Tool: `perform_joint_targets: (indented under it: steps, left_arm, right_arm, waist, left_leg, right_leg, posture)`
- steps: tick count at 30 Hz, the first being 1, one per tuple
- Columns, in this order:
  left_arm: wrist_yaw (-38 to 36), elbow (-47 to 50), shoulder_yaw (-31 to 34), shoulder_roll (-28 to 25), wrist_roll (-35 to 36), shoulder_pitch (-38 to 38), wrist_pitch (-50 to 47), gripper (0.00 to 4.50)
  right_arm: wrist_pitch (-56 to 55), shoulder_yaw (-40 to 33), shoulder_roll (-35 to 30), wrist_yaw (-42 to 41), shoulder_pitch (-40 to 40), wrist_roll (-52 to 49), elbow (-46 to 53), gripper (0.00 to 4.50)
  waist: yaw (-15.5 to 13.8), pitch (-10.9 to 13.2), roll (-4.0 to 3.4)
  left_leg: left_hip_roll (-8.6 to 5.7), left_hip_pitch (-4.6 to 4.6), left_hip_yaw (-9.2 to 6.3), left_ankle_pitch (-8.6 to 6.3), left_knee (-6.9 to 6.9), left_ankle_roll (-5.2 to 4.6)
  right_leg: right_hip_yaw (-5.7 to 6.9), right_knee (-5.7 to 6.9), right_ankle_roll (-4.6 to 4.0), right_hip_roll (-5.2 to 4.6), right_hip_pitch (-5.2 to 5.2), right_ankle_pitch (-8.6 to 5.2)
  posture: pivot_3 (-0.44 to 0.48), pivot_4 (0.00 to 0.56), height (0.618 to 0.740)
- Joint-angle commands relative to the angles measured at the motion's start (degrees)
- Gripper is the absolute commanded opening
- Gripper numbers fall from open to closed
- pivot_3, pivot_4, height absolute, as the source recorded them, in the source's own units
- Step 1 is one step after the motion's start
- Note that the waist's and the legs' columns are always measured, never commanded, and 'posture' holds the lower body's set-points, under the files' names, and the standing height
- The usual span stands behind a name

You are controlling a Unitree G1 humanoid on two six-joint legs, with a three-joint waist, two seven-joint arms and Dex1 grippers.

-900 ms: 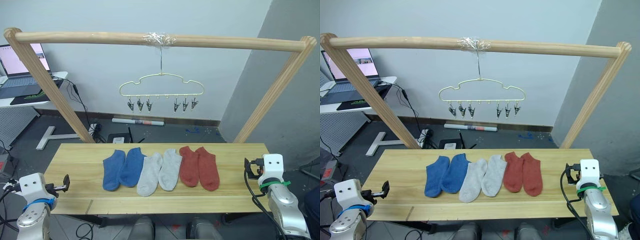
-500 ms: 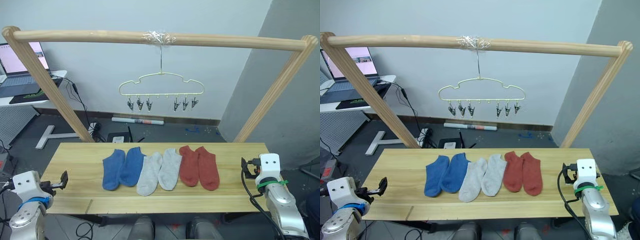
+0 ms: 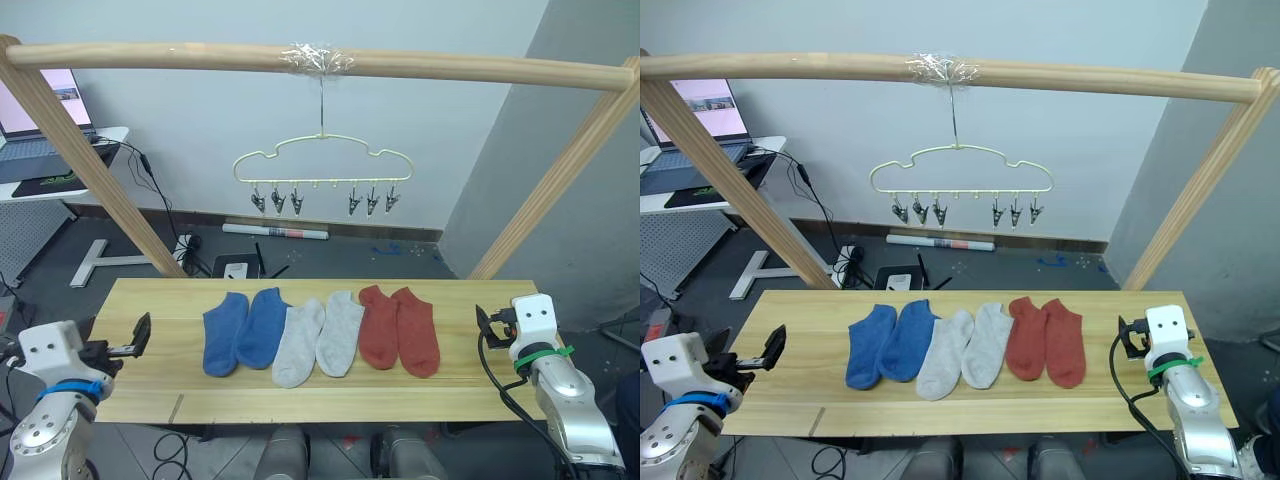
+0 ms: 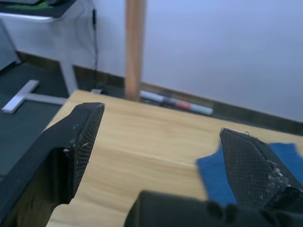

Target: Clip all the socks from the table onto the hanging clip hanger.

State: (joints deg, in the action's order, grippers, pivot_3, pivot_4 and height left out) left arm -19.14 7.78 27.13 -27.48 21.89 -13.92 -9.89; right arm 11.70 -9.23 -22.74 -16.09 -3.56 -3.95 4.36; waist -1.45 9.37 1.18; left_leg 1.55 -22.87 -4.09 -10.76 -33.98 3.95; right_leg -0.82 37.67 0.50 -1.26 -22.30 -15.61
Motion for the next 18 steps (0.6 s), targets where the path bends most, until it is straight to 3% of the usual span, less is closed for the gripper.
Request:
perform_joint_targets:
  steps: [1,6,8,18]
  left_arm:
    - [0.4,8.1,-3.1,0.7,1.9,4.4,-2.7,4.29]
    - [2.0,11.0,-8.3,2.4,1.8,13.1,-7.7,2.96]
    - [2.7,10.7,-10.5,3.2,0.9,16.5,-8.7,2.96]
    - [6.4,2.0,-15.0,7.8,-4.1,27.8,-6.9,2.96]
  right_arm:
    - [3.0,1.6,-2.1,-6.3,4.1,-4.6,7.0,4.50]
    - [9.2,4.4,-2.4,-14.0,9.0,-12.4,13.4,4.50]
    - [11.1,6.4,-2.9,-17.0,11.4,-14.6,15.5,4.50]
    - [14.6,15.3,2.6,-19.9,26.3,-18.0,17.2,4.50]
  waist:
    - [0.0,0.1,-0.02]
    - [0.1,0.3,0.12]
    - [0.2,0.5,0.20]
    - [1.6,1.4,0.42]
  left_leg:
    - [-0.01,-0.01,0.01,0.00,-0.01,0.00]
    - [-0.03,-0.03,0.10,0.01,-0.02,0.00]
    - [-0.03,-0.06,0.14,-0.01,0.00,0.01]
    - [0.00,-0.07,0.22,-0.01,-0.01,0.01]
  right_leg:
    - [0.01,0.00,0.00,0.02,0.00,0.00]
    - [0.07,0.02,0.03,0.30,0.04,0.01]
    - [0.09,0.02,0.46,0.34,0.01,0.17]
    - [0.04,0.03,0.60,0.41,-0.02,0.24]
  posture:
    - [0.136,0.157,0.740]
    - [0.081,0.157,0.740]
    - [0.073,0.157,0.740]
    - [0.023,0.192,0.740]
